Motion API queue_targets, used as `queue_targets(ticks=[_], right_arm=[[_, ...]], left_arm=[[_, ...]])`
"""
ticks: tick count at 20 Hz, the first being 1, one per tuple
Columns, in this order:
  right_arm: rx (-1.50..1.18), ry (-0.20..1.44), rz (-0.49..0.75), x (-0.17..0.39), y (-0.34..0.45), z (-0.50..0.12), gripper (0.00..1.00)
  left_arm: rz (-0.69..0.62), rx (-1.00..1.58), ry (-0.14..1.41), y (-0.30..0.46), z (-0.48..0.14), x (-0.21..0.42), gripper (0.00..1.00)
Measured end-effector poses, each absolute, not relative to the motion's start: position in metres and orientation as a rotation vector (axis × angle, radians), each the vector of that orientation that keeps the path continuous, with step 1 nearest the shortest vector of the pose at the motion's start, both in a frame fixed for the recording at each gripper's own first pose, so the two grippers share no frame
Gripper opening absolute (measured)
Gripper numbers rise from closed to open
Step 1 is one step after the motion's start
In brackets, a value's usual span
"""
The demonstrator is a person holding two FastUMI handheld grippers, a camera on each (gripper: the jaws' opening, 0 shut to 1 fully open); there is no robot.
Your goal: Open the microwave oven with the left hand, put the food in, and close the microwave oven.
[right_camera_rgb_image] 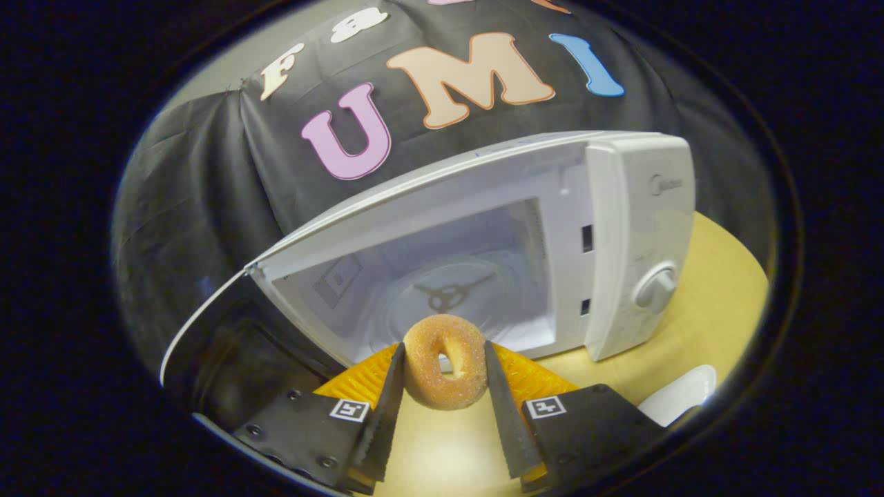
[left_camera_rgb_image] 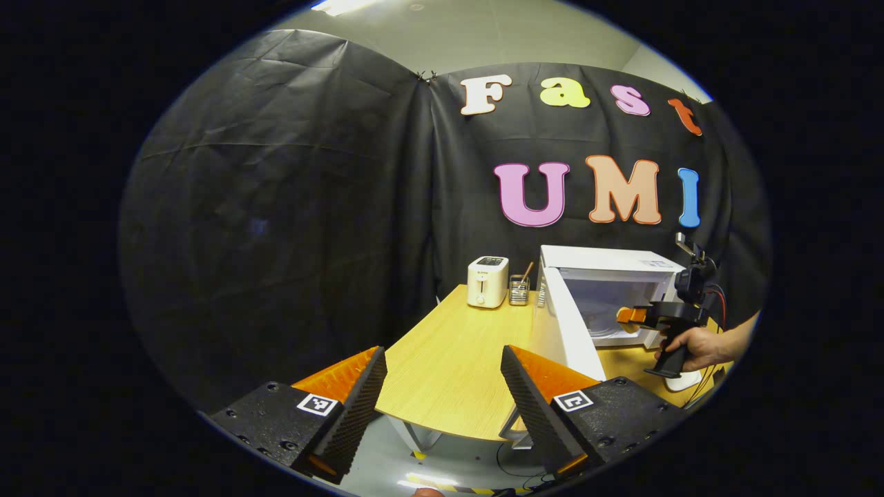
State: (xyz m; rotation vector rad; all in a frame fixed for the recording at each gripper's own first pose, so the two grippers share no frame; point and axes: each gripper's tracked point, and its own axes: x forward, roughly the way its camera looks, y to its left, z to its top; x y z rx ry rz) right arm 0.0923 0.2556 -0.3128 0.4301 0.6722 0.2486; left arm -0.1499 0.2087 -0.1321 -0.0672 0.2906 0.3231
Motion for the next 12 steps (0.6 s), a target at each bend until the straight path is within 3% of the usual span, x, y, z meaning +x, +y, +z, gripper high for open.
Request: queue_targets(ticks=[11,12], right_arm=[[0.702,0.629,0.076,0.145,0.306,-0.338,0.67],[0.713,0.627,0.055,0.149,0.306,-0.342,0.61]], left_arm=[[0.362,-0.021,0.321,0.210,-0.125,-0.156,0.98],[0.364,-0.024,0.323,0.208,-0.127,-0.157,0.98]])
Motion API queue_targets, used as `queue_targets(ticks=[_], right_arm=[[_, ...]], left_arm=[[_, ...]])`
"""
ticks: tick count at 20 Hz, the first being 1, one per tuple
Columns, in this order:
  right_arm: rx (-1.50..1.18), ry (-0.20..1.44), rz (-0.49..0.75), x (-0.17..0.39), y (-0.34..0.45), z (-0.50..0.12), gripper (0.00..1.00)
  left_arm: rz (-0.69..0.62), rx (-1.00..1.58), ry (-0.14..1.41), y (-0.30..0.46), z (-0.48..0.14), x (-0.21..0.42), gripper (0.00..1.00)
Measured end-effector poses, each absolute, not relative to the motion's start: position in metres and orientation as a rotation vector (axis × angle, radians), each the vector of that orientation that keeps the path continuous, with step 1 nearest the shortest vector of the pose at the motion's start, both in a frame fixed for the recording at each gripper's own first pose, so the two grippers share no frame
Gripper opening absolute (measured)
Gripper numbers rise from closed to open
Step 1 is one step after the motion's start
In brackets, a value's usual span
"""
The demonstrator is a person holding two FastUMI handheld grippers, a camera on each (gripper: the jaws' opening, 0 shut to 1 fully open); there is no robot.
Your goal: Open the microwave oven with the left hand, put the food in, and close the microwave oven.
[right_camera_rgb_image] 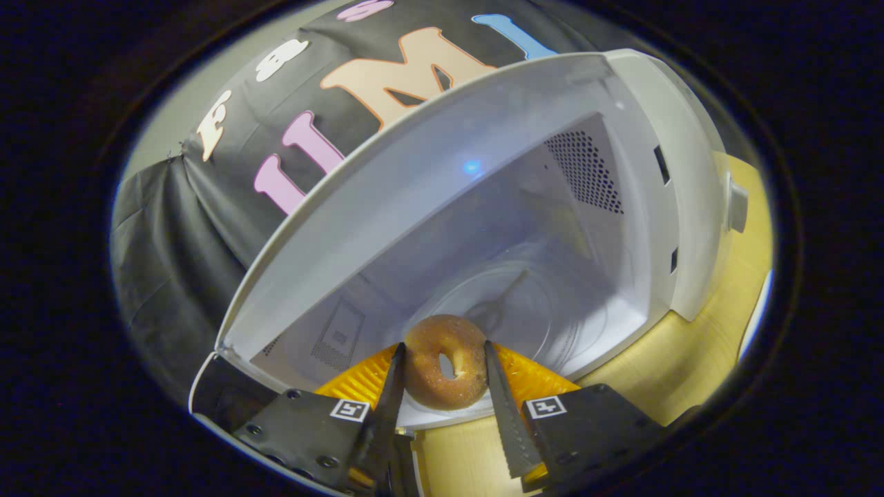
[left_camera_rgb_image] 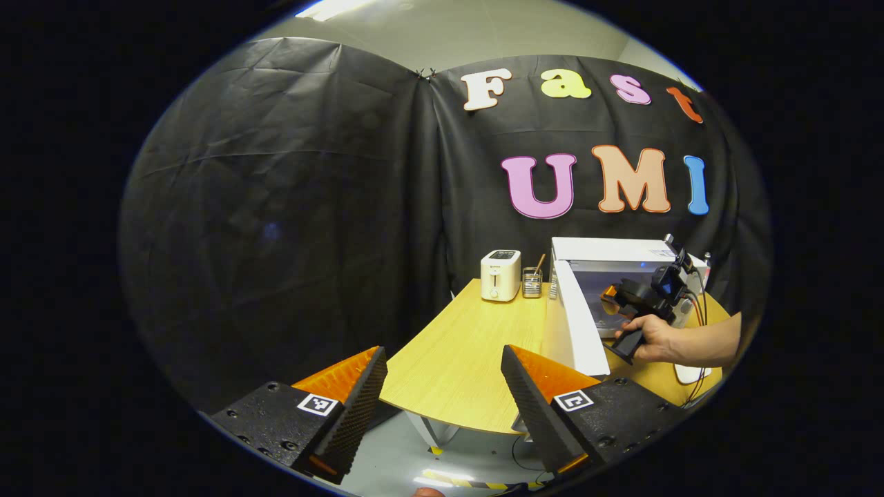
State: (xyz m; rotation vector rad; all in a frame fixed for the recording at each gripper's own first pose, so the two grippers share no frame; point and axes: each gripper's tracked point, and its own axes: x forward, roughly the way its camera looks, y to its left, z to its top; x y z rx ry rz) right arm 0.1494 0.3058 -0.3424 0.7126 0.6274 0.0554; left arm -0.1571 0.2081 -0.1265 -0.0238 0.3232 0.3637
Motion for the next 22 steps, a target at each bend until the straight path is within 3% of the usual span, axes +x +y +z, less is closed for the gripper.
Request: queue_targets(ticks=[2,3,4,5,7,8,9,14,15,22], right_arm=[[0.741,0.642,0.013,0.156,0.306,-0.354,0.60],[0.758,0.645,-0.007,0.158,0.304,-0.359,0.67],[0.770,0.647,-0.022,0.161,0.305,-0.362,0.67],[0.771,0.645,-0.030,0.163,0.305,-0.365,0.61],[0.774,0.648,-0.037,0.164,0.307,-0.369,0.60],[0.775,0.654,-0.042,0.164,0.306,-0.371,0.67],[0.777,0.652,-0.045,0.165,0.306,-0.372,0.60],[0.739,0.643,-0.091,0.165,0.300,-0.376,0.67],[0.744,0.651,-0.095,0.164,0.300,-0.375,0.75],[0.711,0.658,-0.125,0.162,0.287,-0.377,0.75]], left_arm=[[0.366,-0.021,0.332,0.205,-0.127,-0.158,1.00],[0.370,-0.015,0.333,0.205,-0.126,-0.159,1.00],[0.377,-0.008,0.332,0.206,-0.125,-0.160,1.00],[0.383,-0.005,0.334,0.207,-0.125,-0.162,1.00],[0.399,0.001,0.341,0.210,-0.127,-0.165,0.98],[0.407,0.001,0.344,0.212,-0.127,-0.167,0.98],[0.413,0.000,0.346,0.214,-0.127,-0.168,1.00],[0.431,0.011,0.333,0.215,-0.123,-0.165,1.00],[0.430,0.008,0.332,0.214,-0.123,-0.165,1.00],[0.406,-0.011,0.341,0.206,-0.130,-0.165,1.00]])
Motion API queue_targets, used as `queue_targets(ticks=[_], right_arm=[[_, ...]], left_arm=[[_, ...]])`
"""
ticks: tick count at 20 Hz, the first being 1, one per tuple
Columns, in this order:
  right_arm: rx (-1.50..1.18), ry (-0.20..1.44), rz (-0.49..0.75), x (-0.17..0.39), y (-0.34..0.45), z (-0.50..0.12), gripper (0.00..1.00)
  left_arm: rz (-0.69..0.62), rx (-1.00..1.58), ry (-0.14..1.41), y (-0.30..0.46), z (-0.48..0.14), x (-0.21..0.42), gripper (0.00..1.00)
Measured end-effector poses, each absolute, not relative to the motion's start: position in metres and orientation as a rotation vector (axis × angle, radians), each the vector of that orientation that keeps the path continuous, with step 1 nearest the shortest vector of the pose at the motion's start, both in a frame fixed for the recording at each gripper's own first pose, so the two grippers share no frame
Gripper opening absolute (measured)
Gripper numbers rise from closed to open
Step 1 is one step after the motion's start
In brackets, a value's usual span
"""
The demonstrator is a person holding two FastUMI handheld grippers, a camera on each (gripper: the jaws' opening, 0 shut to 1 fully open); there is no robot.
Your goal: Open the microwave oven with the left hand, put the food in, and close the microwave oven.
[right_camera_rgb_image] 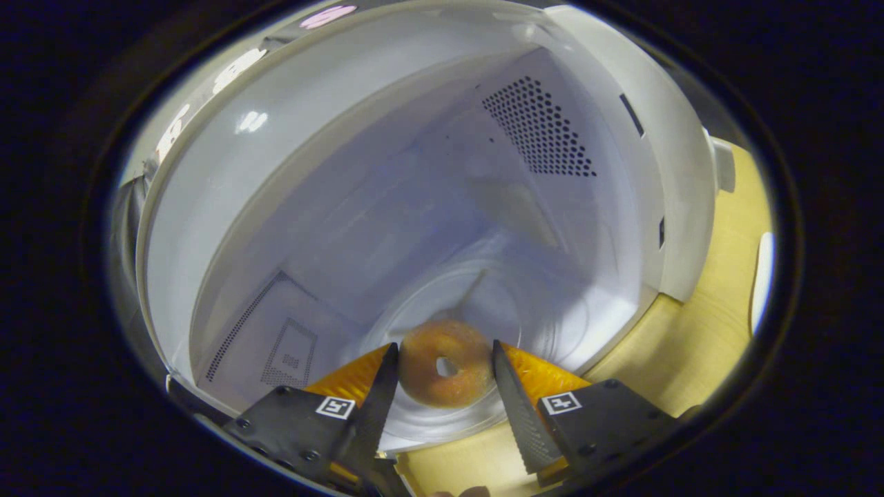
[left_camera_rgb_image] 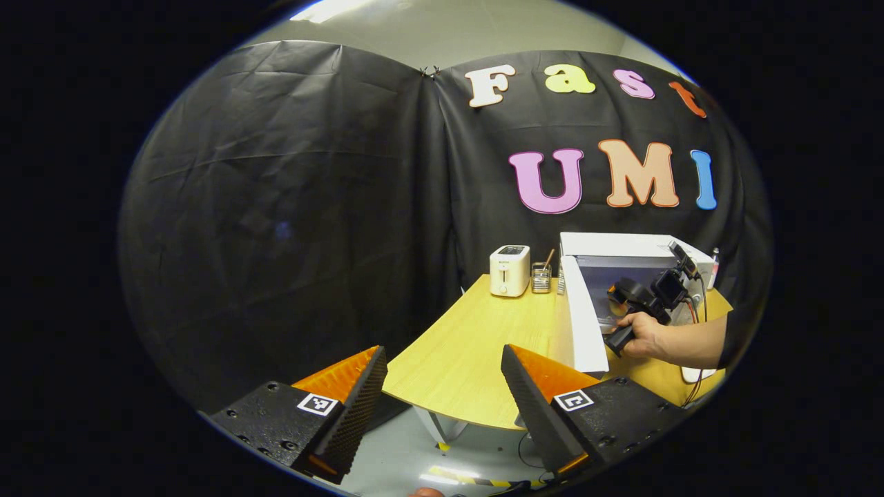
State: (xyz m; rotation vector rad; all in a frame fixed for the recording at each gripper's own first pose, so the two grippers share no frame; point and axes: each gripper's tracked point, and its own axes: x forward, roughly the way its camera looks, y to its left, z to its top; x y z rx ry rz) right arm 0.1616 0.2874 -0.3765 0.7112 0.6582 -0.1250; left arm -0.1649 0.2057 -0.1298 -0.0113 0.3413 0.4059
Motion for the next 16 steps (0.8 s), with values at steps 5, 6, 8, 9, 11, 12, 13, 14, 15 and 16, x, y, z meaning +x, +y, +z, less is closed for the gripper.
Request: queue_targets(ticks=[5,6,8,9,11,12,13,14,15,16], right_arm=[[0.623,0.660,-0.088,0.160,0.288,-0.375,0.77],[0.607,0.644,-0.078,0.160,0.287,-0.368,0.77],[0.603,0.612,-0.055,0.161,0.288,-0.358,0.95],[0.603,0.607,-0.045,0.161,0.288,-0.355,0.87],[0.604,0.623,-0.034,0.157,0.288,-0.356,0.89],[0.597,0.629,-0.030,0.154,0.285,-0.355,0.89],[0.586,0.626,-0.023,0.152,0.282,-0.353,0.89],[0.570,0.620,-0.014,0.148,0.278,-0.349,0.89],[0.555,0.614,0.006,0.145,0.275,-0.345,0.89],[0.535,0.610,0.031,0.139,0.272,-0.341,0.98]], left_arm=[[0.396,-0.008,0.337,0.204,-0.129,-0.167,0.98],[0.395,-0.006,0.337,0.204,-0.128,-0.169,0.98],[0.393,-0.004,0.334,0.203,-0.126,-0.170,1.00],[0.392,-0.006,0.333,0.203,-0.127,-0.171,0.98],[0.387,-0.008,0.330,0.202,-0.127,-0.172,0.98],[0.385,-0.010,0.326,0.201,-0.126,-0.172,0.98],[0.381,-0.013,0.323,0.200,-0.126,-0.172,1.00],[0.375,-0.017,0.321,0.199,-0.127,-0.171,0.98],[0.371,-0.018,0.320,0.198,-0.130,-0.170,1.00],[0.367,-0.017,0.325,0.199,-0.135,-0.169,0.98]])
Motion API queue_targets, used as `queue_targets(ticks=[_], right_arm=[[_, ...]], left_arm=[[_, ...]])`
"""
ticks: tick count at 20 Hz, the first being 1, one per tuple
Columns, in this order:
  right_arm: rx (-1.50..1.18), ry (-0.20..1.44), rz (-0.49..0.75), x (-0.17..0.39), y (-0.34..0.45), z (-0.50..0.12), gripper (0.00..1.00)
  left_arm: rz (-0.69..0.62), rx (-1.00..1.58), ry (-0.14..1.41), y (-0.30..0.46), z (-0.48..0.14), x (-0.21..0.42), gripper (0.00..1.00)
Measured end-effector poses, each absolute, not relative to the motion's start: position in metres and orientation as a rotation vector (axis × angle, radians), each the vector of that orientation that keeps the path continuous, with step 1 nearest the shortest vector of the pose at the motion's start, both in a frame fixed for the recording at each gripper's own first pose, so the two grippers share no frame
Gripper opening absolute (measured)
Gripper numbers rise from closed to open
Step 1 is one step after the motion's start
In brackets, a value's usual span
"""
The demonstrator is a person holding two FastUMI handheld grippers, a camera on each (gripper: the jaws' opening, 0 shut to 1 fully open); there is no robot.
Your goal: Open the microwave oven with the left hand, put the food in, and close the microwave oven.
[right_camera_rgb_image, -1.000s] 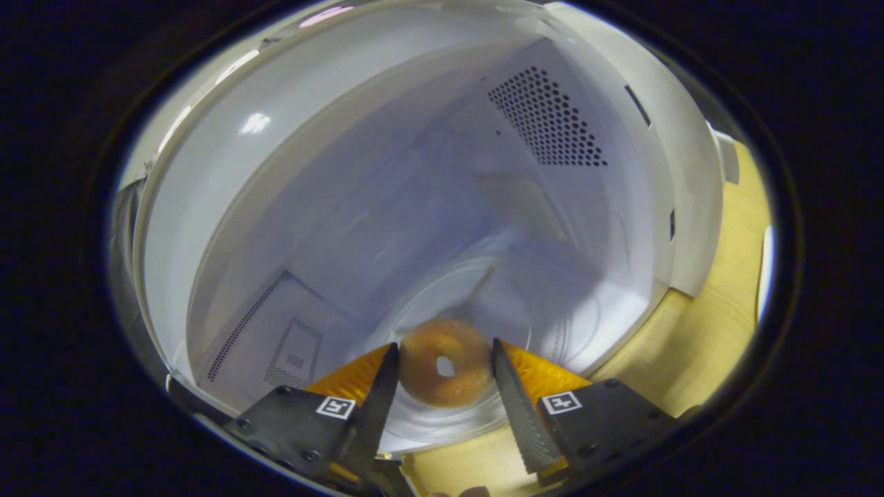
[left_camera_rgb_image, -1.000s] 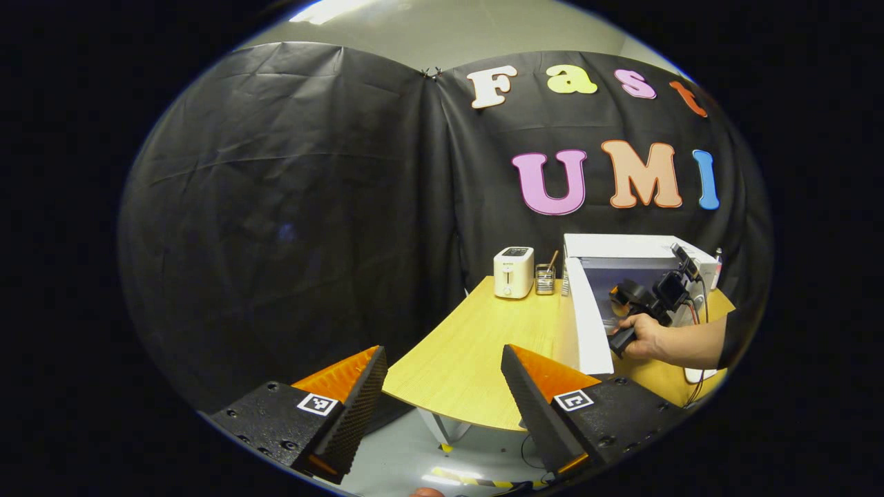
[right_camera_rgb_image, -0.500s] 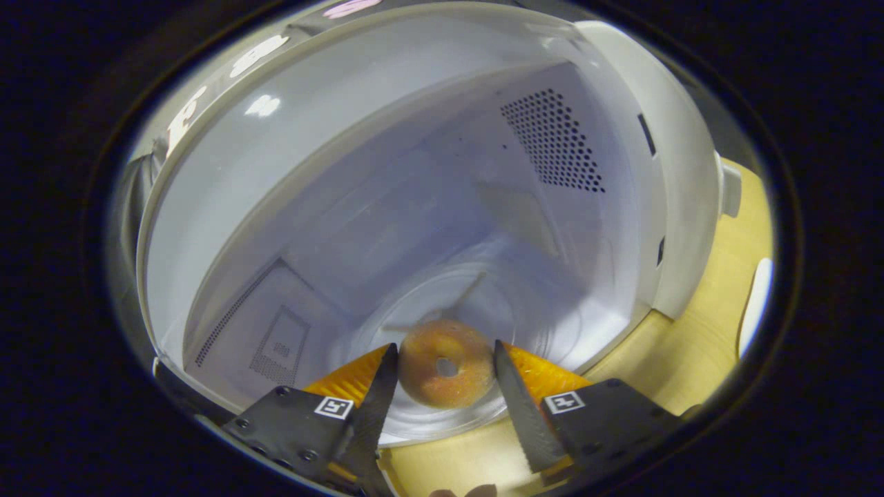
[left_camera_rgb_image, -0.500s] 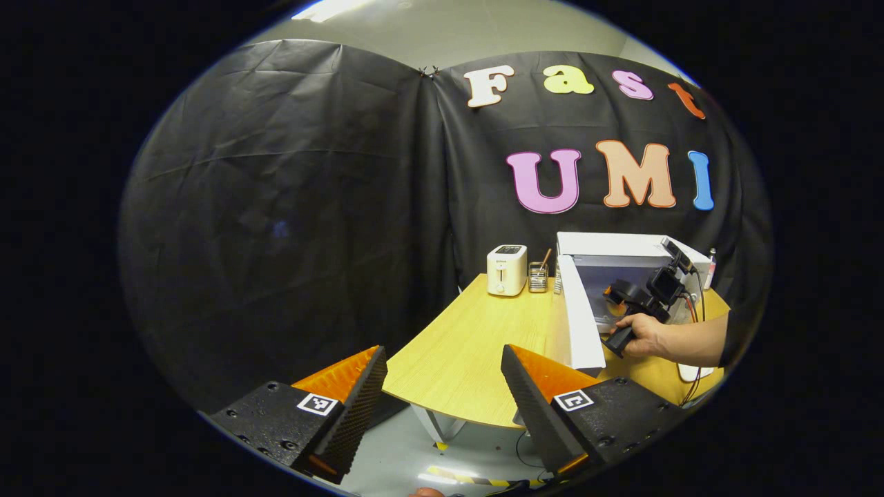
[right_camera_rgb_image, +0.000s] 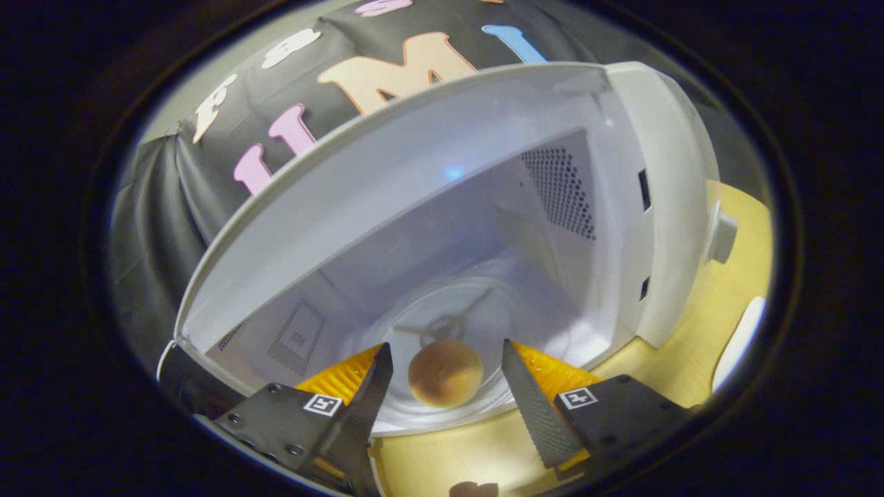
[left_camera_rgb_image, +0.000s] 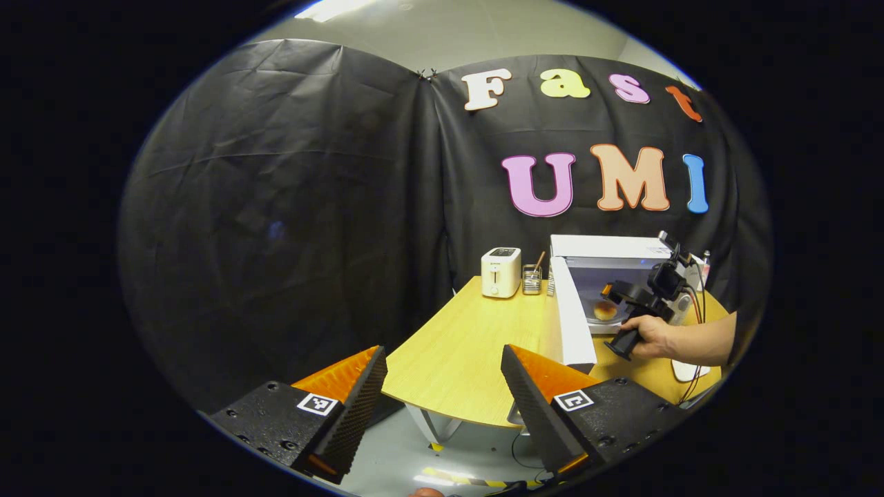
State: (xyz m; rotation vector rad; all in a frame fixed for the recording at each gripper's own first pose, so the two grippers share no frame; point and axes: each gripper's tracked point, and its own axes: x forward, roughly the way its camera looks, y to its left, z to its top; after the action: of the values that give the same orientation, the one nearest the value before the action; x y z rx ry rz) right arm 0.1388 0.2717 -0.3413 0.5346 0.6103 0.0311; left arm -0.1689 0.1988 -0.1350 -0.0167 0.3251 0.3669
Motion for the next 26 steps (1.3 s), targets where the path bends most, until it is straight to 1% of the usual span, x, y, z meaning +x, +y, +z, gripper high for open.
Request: queue_targets(ticks=[1,2,4,5,6,8,9,12,13,15,16,19,21,23,25,26], right_arm=[[0.510,0.603,0.069,0.132,0.269,-0.336,0.98],[0.471,0.594,0.103,0.123,0.264,-0.330,0.98],[0.372,0.569,0.183,0.108,0.248,-0.323,0.98],[0.319,0.558,0.211,0.101,0.237,-0.318,0.98],[0.285,0.551,0.231,0.093,0.225,-0.312,0.89],[0.253,0.527,0.279,0.077,0.204,-0.294,0.89],[0.224,0.505,0.289,0.072,0.191,-0.284,0.89],[0.130,0.427,0.327,0.056,0.154,-0.246,0.89],[0.109,0.406,0.337,0.054,0.143,-0.234,0.89],[0.106,0.365,0.311,0.055,0.115,-0.207,0.89],[0.121,0.346,0.285,0.056,0.099,-0.193,0.89],[0.159,0.298,0.194,0.062,0.055,-0.158,0.89],[0.156,0.261,0.140,0.063,0.028,-0.135,0.89],[0.121,0.232,0.116,0.065,0.008,-0.115,0.88],[0.108,0.198,0.093,0.070,-0.013,-0.098,0.89],[0.110,0.183,0.079,0.074,-0.023,-0.089,0.97]], left_arm=[[0.364,-0.014,0.327,0.199,-0.138,-0.169,0.98],[0.359,-0.013,0.324,0.201,-0.140,-0.169,1.00],[0.358,-0.006,0.320,0.204,-0.144,-0.166,1.00],[0.356,0.002,0.322,0.207,-0.148,-0.164,0.98],[0.352,0.011,0.327,0.210,-0.153,-0.163,0.98],[0.358,0.027,0.335,0.220,-0.161,-0.159,0.98],[0.362,0.021,0.337,0.225,-0.162,-0.156,1.00],[0.365,-0.018,0.360,0.233,-0.178,-0.148,0.96],[0.360,-0.028,0.391,0.233,-0.191,-0.145,0.87],[0.372,-0.015,0.476,0.236,-0.220,-0.145,0.29],[0.338,-0.015,0.514,0.229,-0.228,-0.144,0.00],[0.212,-0.046,0.565,0.186,-0.249,-0.133,0.01],[0.139,-0.006,0.568,0.162,-0.251,-0.123,0.00],[0.117,0.071,0.573,0.153,-0.252,-0.115,0.00],[0.050,0.077,0.593,0.133,-0.260,-0.110,0.00],[0.023,0.069,0.599,0.121,-0.259,-0.108,0.00]])
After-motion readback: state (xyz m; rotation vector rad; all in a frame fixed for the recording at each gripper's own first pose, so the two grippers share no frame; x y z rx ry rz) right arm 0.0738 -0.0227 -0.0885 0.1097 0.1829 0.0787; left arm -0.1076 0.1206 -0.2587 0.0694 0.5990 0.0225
